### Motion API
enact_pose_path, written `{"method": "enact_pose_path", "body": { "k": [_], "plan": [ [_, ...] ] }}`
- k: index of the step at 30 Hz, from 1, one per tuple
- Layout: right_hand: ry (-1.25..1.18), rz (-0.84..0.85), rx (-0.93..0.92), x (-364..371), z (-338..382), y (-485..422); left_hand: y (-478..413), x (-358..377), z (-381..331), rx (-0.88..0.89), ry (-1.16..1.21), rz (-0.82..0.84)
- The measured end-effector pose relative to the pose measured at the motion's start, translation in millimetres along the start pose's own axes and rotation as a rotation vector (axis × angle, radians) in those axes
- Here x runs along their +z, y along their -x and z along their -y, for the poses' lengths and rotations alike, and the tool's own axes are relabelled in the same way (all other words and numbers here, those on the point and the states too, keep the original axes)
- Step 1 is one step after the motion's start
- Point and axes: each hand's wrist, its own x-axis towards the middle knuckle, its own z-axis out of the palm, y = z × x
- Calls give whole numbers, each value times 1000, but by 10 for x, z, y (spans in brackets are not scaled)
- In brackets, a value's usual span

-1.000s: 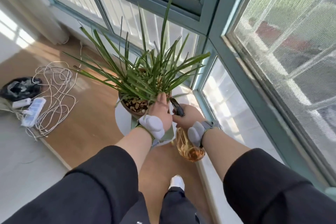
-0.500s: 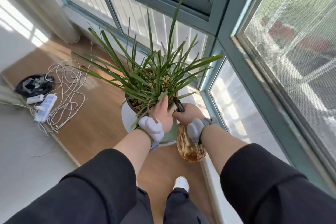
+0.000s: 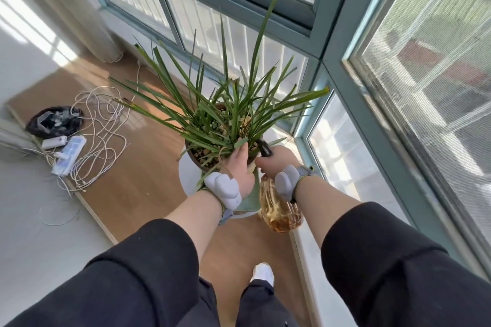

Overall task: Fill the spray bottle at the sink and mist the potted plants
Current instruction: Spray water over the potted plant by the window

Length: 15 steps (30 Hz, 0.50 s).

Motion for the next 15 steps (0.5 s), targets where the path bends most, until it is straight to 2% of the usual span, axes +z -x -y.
{"method": "enact_pose_path", "body": {
  "k": [9, 15],
  "plan": [
    [22, -6, 13, -39, -1, -51, 10, 49, 18, 39, 50, -89],
    [10, 29, 20, -3, -42, 10, -33, 4, 28, 0, 8, -16]
  ]
}}
